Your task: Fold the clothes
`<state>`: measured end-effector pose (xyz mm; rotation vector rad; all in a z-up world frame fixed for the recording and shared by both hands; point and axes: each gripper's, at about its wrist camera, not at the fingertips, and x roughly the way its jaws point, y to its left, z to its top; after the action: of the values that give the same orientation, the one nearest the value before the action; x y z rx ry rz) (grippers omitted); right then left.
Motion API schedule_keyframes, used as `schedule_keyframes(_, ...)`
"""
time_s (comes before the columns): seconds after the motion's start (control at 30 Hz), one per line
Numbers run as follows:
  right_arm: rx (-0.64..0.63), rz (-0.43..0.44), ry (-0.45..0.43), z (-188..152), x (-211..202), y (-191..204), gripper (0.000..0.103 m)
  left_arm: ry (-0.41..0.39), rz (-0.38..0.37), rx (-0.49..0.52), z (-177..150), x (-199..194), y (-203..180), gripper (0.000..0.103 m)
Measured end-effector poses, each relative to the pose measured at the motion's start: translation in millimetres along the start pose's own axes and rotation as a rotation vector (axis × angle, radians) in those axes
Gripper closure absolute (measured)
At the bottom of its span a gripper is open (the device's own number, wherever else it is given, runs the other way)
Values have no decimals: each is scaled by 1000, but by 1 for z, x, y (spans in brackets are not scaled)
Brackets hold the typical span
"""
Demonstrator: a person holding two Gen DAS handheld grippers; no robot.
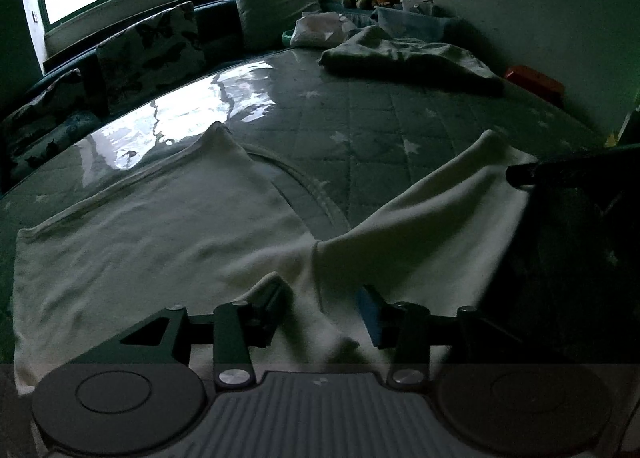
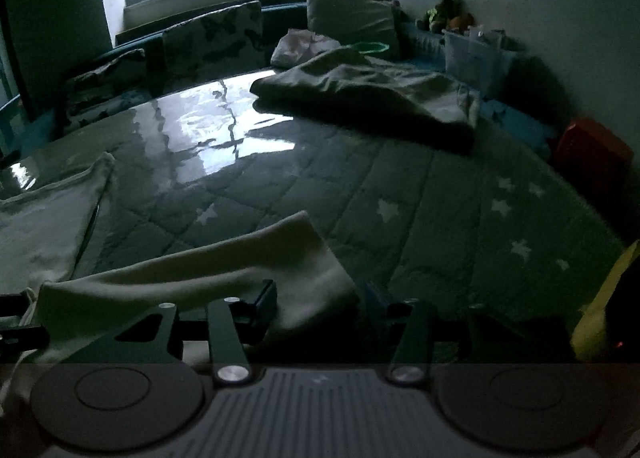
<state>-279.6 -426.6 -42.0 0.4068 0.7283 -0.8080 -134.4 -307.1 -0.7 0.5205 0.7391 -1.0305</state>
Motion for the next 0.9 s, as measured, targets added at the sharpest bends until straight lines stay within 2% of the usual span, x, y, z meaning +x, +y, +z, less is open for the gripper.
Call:
schedule_keyframes(0.07, -6, -1, -5, -1, 0, 1, 54, 1, 2, 0, 0, 1, 0, 54)
schedule_keyframes(0.1, -5, 0, -6, -1, 0, 1, 61, 2, 2, 0, 1, 1, 0, 52)
schedule_keyframes(0.17, -7, 5, -7, -1, 0, 1, 66, 2, 1, -1, 1, 1, -1, 51)
schedule_keyframes(0.23, 3, 21, -8, 0, 0, -1, 83, 4, 0, -4, 1, 1, -1, 49)
schedule_keyframes(0.33, 17, 50, -12, 1, -2, -1, 90, 5, -3, -9, 1, -1, 1, 49)
schedule_keyframes(0.57, 44, 136, -69, 6, -24, 5, 91, -5, -6, -38, -1, -10, 12, 49)
schedule_keyframes(0.9, -15, 374, -118, 22, -66, 56, 92, -47, 6, -142, -4, -36, 54, 49)
